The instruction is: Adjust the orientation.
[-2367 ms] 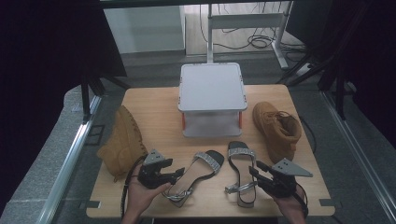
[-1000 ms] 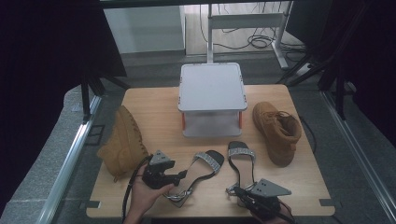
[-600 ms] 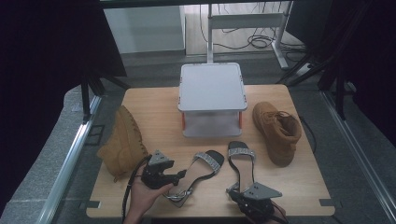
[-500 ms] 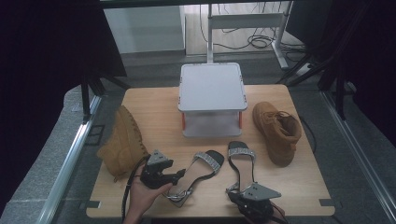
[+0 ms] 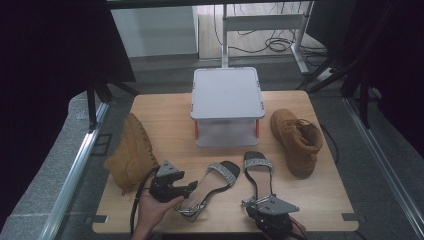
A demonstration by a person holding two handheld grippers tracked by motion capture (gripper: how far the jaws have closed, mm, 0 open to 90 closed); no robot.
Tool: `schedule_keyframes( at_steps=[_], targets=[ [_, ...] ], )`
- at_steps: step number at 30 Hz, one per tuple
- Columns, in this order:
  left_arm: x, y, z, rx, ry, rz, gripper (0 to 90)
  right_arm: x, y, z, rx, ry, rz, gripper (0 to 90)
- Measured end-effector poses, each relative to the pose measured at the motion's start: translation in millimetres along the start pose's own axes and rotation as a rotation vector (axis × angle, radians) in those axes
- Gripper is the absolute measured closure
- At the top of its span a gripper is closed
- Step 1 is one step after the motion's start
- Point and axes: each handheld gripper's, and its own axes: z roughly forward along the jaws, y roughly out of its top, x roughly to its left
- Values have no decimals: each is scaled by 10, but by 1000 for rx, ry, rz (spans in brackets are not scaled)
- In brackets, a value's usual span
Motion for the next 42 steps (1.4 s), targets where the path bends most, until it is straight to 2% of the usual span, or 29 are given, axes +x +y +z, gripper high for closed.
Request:
schedule_keyframes(
  at_steps=[17, 32, 42],
  targets=[
    [-39, -14, 50, 26, -11, 11, 372, -135, -70, -111, 3, -37, 27, 897],
    [-72, -30, 100, 46, -16, 19, 371, -386, -189, -232, -6, -64, 96, 898],
    [-86, -42, 131, 59, -22, 25, 370, -474, -212, -272, -6, -71, 95, 898]
  ],
)
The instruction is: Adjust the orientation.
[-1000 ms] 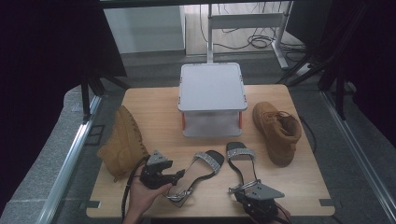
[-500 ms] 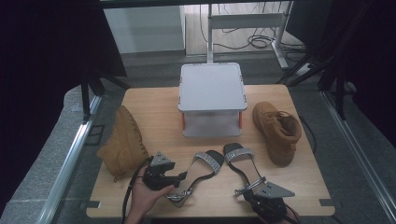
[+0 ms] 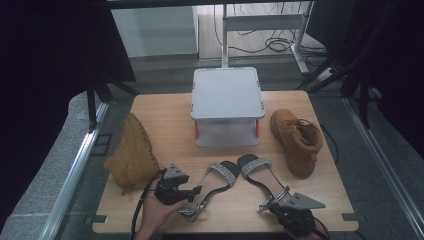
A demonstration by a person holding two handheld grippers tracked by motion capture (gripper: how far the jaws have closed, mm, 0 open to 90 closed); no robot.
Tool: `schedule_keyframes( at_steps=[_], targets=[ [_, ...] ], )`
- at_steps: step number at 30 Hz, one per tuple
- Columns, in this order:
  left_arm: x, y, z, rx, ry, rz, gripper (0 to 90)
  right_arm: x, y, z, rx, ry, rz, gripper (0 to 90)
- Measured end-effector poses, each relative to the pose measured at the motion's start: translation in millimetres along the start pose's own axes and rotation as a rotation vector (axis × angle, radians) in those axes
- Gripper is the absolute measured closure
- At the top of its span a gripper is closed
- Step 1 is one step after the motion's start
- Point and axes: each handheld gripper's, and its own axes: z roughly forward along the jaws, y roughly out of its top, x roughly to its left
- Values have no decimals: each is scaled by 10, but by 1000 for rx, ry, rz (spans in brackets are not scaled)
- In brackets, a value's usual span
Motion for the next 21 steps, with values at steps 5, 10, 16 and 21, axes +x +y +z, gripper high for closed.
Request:
schedule_keyframes(
  at_steps=[5, 10, 16, 21],
  targets=[
    [-6, -1, 7, 3, -1, 1, 370, -67, -11, -20, -4, -2, 5, 897],
    [-9, -2, 9, 3, -2, 2, 370, -98, -18, -29, -7, 1, -4, 898],
    [-18, -3, 26, 9, -3, 7, 369, -92, -20, -27, -6, 2, -9, 897],
    [-16, -2, 19, 5, -3, 6, 369, -36, -8, -18, -9, 22, -17, 897]
  ],
)
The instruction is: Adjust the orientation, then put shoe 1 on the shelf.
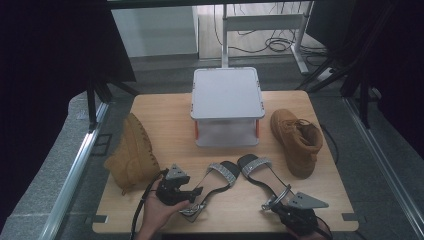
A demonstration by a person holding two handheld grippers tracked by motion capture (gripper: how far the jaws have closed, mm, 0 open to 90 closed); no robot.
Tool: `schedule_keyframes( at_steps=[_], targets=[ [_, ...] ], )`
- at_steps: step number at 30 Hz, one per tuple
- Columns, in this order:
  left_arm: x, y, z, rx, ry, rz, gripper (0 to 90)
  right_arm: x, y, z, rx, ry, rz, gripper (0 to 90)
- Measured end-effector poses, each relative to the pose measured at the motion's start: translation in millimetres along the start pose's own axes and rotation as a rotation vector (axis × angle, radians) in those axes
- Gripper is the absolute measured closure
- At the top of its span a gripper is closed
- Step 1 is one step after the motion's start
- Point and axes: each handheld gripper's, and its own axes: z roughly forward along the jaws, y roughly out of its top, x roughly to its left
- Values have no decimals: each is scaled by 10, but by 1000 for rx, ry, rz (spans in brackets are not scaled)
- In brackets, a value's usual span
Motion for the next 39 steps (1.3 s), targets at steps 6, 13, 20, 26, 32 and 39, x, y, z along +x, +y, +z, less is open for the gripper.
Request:
schedule_keyframes(
  at_steps=[6, 13, 20, 26, 32, 39],
  targets=[
    [12, -1, -28, -8, 3, -2, 369, 40, 23, -28, 18, -13, -6, 897],
    [26, -3, -53, -16, 6, -9, 369, -20, 10, -205, -3, -25, 13, 895],
    [24, 1, -107, -31, 15, -10, 369, -38, 7, -459, -57, -27, 22, 734],
    [-3, 48, -139, -32, 27, 6, 369, -33, 72, -551, -94, -28, 25, 636],
    [-65, 135, -113, -4, 28, 31, 365, -96, 222, -547, -114, -38, 11, 579],
    [-171, 288, -3, 77, 35, 73, 356, -224, 465, -406, -151, -35, 23, 560]
  ],
)
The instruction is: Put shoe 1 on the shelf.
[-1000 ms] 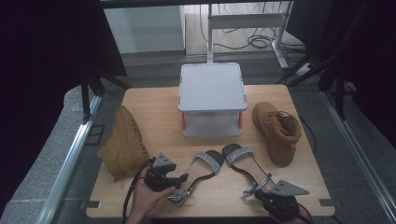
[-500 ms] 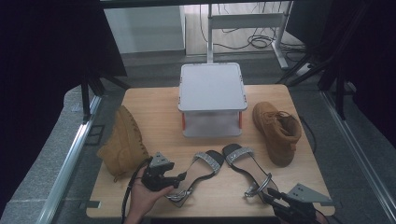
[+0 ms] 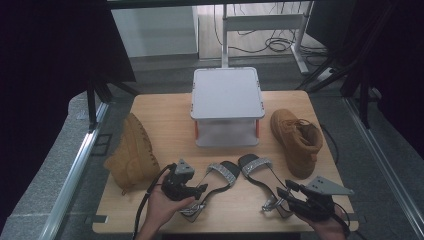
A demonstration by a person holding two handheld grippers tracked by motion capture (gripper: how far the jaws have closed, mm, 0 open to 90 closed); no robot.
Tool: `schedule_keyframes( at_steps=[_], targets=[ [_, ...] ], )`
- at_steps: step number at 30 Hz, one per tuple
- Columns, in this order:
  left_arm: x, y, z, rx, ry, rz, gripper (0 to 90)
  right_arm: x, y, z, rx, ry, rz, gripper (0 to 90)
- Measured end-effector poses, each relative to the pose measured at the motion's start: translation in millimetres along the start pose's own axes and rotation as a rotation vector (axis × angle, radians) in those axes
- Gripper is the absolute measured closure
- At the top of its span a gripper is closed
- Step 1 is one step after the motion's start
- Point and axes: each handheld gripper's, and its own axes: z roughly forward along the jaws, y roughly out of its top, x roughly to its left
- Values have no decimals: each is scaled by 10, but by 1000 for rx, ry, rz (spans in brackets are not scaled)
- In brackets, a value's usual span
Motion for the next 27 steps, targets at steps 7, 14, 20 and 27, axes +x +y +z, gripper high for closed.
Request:
schedule_keyframes(
  at_steps=[7, 14, 20, 27],
  targets=[
    [-61, 56, 138, 125, 36, 30, 318, -38, 138, 185, -3, 7, -12, 543],
    [-103, 50, 283, 201, 60, 29, 310, -8, 151, 251, 18, 4, -30, 544],
    [-124, 60, 378, 245, 61, 32, 305, 6, 114, 274, 35, -1, -35, 532],
    [-101, 27, 544, 310, 42, 14, 301, -14, 96, 318, 55, -15, -34, 513]
  ],
)
